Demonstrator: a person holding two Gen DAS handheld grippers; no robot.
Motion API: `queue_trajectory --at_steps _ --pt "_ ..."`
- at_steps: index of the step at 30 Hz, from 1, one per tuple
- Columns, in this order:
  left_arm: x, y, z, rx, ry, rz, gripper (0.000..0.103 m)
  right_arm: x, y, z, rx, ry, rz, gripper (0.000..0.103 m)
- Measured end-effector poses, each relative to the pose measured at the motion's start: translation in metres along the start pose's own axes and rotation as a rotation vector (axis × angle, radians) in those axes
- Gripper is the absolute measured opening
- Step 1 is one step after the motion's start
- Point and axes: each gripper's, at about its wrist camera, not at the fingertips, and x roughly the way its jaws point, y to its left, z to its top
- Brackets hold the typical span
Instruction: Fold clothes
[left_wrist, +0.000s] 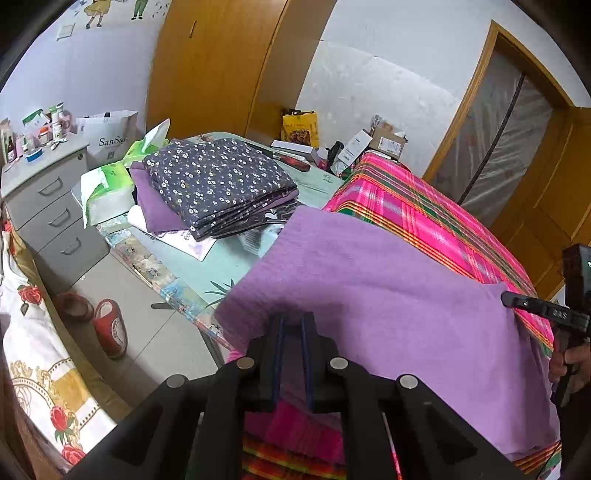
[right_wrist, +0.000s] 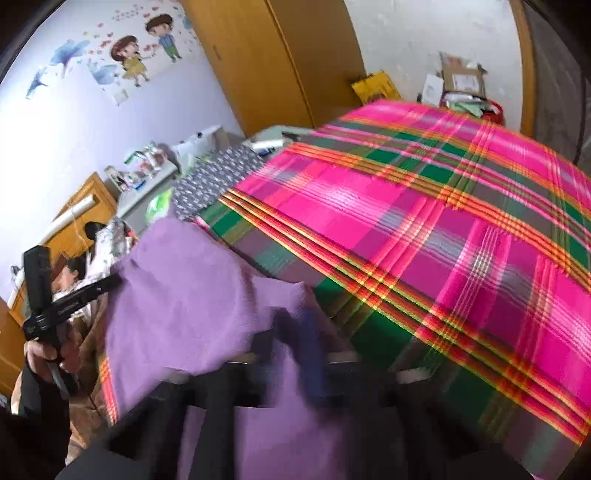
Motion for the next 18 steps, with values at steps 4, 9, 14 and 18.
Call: queue_trajectory --at_steps 4,9,14,18 --pt "0.008 0.003 0.003 0.025 -0.002 0.007 0.009 0.014 -0.022 0.004 0.085 0.014 -0.080 0.004" --pt "0.002 0.010 0.003 0.024 -0.005 -0.016 0.009 -0.018 -0.012 -0.003 0.079 -0.062 -0.052 0.009" --pt "-0.006 0.017 -0.001 -0.010 -0.015 -0.034 0.009 -0.061 0.032 -0.033 -0.082 -0.116 -0.013 0.039" --pt "-0.015 0.014 -0.002 -0.034 -0.030 -0.031 0.009 -0.078 0.065 -0.068 -0.219 -0.098 -0.011 0.039"
